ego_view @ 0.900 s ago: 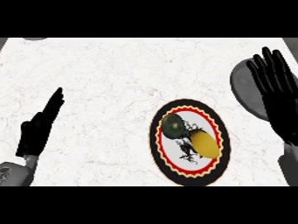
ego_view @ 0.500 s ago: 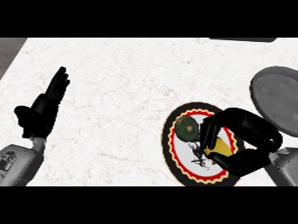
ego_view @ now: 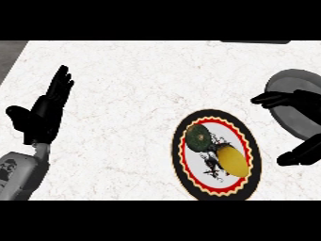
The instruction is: Pick the lemon from the plate and place it in the pan
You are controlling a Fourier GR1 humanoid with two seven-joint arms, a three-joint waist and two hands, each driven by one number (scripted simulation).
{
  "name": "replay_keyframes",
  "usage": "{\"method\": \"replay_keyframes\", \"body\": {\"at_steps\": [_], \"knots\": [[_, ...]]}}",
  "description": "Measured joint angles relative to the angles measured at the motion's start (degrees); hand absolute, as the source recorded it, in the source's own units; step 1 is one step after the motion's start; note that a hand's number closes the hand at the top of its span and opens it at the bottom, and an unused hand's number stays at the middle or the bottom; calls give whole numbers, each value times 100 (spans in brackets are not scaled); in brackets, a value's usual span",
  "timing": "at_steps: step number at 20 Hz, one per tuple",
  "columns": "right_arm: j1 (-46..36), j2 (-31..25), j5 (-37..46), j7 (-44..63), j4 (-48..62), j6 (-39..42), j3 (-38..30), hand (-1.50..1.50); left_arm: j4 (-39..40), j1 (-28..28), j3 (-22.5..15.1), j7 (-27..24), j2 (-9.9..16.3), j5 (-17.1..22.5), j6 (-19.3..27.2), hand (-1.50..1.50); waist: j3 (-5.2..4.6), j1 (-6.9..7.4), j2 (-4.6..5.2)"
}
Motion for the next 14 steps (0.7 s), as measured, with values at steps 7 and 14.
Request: {"method": "replay_keyframes", "body": {"at_steps": [7,14], "knots": [[-884,-994,1016,-400,80,-245,345,-150,56,-59,30,29,-68,-47,28,0,-20,10,-16],[-1691,-1211,1426,-522,187,-371,752,-150,12,24,133,91,-78,-67,-2,0,-33,-62,-53]]}}
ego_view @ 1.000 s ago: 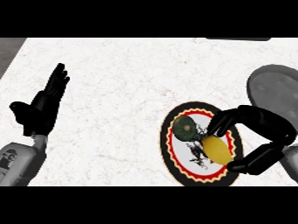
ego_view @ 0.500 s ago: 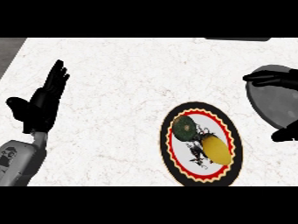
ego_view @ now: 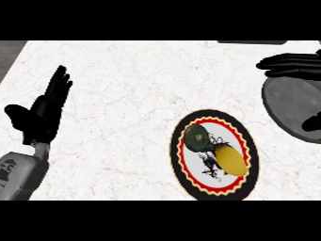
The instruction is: Pick the lemon from the plate and place it in the pan
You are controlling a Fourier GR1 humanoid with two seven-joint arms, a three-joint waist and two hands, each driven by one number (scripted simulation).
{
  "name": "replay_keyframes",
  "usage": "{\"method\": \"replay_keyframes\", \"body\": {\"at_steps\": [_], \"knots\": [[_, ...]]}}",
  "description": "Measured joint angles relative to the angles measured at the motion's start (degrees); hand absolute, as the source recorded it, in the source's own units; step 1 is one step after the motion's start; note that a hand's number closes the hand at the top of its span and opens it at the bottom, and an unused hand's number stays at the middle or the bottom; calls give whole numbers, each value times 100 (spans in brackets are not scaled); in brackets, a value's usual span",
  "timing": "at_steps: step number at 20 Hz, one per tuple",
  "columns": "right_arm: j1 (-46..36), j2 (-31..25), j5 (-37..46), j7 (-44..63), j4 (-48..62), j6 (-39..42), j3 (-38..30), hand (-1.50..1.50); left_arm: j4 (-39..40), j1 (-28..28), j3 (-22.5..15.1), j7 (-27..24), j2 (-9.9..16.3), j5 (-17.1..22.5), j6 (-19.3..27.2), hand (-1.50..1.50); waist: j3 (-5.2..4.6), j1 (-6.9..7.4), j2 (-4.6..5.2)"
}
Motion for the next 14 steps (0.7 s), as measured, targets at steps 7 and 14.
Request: {"method": "replay_keyframes", "body": {"at_steps": [7,14], "knots": [[-294,228,57,103,-198,-46,400,-150,-167,47,170,170,109,-17,-68,0,-4,-84,-29],[-121,175,-76,262,-830,63,917,-150,-179,240,245,85,58,-45,-138,0,-6,-162,-44]]}}
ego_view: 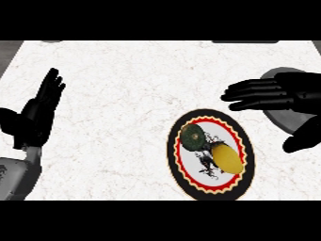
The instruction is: Pick the lemon from the plate and place it in the pan
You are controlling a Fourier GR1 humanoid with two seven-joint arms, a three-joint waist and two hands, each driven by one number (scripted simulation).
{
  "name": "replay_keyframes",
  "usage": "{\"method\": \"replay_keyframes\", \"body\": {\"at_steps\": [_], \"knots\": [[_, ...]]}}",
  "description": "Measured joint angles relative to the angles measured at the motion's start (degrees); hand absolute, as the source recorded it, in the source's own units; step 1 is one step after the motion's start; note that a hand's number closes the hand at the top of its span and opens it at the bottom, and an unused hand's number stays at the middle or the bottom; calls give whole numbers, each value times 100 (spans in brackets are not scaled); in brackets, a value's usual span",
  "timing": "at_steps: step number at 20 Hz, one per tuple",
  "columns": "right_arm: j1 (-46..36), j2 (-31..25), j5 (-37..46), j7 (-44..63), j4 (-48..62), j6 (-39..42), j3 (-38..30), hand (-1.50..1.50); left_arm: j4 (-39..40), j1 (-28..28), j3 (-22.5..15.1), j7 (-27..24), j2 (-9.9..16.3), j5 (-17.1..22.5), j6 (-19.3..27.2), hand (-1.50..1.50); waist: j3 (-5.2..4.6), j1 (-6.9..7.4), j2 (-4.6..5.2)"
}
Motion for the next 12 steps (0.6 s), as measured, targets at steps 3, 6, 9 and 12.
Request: {"method": "replay_keyframes", "body": {"at_steps": [3,6,9,12], "knots": [[137,-127,126,54,-204,-25,82,-150,-36,27,49,-3,-32,-49,-8,0,1,-24,-1],[259,-80,285,267,-362,-20,164,-150,-51,-56,102,108,-54,-112,-9,0,0,-37,-1],[369,-17,408,367,-342,8,141,-150,-127,-52,102,205,-123,-216,27,0,1,-30,1],[490,206,711,484,-274,-55,88,-150,-180,-4,174,242,-172,-281,-36,0,2,-30,2]]}}
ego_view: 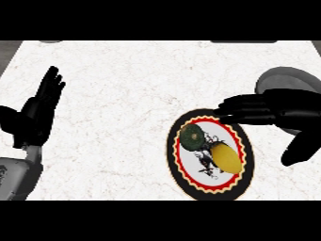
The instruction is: Pick the lemon from the plate and place it in the pan
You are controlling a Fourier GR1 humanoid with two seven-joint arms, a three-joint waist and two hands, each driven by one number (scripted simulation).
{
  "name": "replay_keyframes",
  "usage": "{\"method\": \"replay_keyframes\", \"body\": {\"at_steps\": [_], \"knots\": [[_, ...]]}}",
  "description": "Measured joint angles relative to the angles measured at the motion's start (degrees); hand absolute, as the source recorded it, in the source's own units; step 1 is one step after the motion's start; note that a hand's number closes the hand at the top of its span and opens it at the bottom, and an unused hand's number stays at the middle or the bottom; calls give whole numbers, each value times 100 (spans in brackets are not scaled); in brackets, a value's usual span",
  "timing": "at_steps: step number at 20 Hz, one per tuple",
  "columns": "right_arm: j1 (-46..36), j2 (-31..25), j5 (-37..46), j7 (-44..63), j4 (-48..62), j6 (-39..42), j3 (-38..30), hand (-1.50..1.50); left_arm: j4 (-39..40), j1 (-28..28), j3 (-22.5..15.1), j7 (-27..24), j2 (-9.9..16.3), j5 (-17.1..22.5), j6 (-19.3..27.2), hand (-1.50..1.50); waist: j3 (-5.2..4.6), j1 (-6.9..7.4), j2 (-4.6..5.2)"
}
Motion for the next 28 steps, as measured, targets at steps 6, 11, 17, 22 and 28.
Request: {"method": "replay_keyframes", "body": {"at_steps": [6,11,17,22,28], "knots": [[-5,310,566,91,226,63,72,-150,8,50,123,-12,-69,-93,-158,0,-1,15,4],[15,502,931,28,346,64,289,-150,19,180,179,-156,-157,-196,-221,0,-1,17,7],[163,720,1556,-181,487,-185,590,-150,53,131,282,-118,-229,-272,-313,0,0,7,6],[196,920,1996,-82,416,-156,597,-150,24,118,373,-34,-317,-388,-336,0,-1,-3,1],[307,1028,2823,-72,399,-314,623,-150,13,74,475,62,-409,-495,-406,0,0,-15,-1]]}}
